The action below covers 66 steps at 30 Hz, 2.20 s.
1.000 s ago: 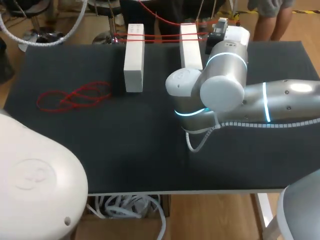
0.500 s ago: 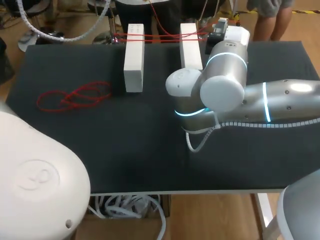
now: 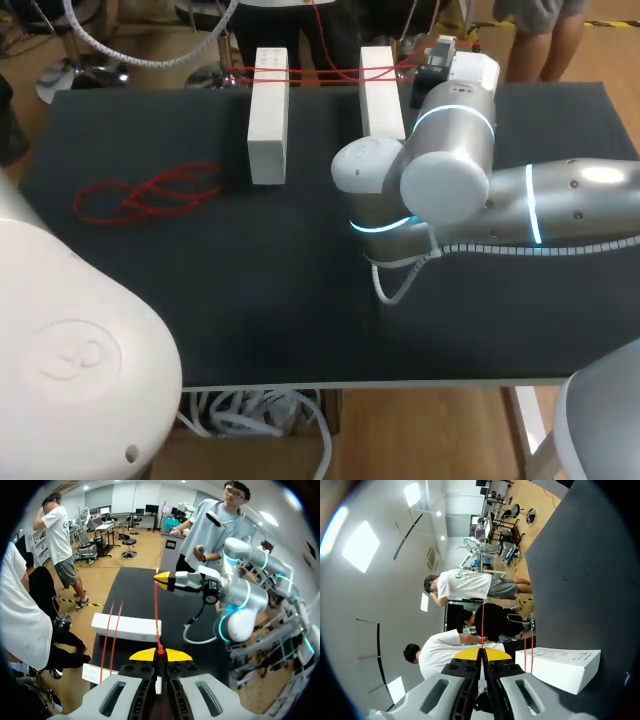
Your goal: Grab the tape and strap the tape.
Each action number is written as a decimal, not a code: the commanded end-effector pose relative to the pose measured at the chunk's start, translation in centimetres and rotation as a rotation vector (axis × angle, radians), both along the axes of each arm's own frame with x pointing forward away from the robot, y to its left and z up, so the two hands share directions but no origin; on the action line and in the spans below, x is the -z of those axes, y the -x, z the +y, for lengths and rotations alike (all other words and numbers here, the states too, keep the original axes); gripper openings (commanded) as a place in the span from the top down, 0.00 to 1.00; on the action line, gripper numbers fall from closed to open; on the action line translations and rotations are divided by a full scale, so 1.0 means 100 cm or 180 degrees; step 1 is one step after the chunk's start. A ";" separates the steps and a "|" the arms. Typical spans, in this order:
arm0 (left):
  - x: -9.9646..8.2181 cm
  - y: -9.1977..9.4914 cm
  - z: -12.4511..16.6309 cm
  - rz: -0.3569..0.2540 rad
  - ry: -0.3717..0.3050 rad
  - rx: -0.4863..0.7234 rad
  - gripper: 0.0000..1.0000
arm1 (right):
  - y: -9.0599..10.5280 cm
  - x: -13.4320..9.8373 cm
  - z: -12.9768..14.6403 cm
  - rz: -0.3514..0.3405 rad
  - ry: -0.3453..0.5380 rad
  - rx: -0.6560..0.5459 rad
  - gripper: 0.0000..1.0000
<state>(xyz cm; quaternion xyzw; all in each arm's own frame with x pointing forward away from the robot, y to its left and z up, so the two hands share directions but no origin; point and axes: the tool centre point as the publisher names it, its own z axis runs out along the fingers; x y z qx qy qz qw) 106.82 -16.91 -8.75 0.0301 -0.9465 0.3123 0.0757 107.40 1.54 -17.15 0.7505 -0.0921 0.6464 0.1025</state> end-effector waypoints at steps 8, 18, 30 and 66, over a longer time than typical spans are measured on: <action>-0.002 -0.003 -0.002 0.0024 -0.0072 0.0020 1.00 | 0.000 -0.003 -0.001 0.0019 -0.0004 -0.0008 1.00; -0.002 -0.003 -0.002 0.0024 -0.0072 0.0020 1.00 | 0.000 -0.003 -0.001 0.0019 -0.0004 -0.0008 1.00; -0.002 -0.003 -0.002 0.0024 -0.0072 0.0020 1.00 | 0.001 -0.025 0.001 -0.0116 0.1416 -0.0329 1.00; -0.002 -0.003 -0.002 0.0024 -0.0072 0.0020 1.00 | 0.009 -0.085 0.032 0.0290 0.4280 -0.0847 1.00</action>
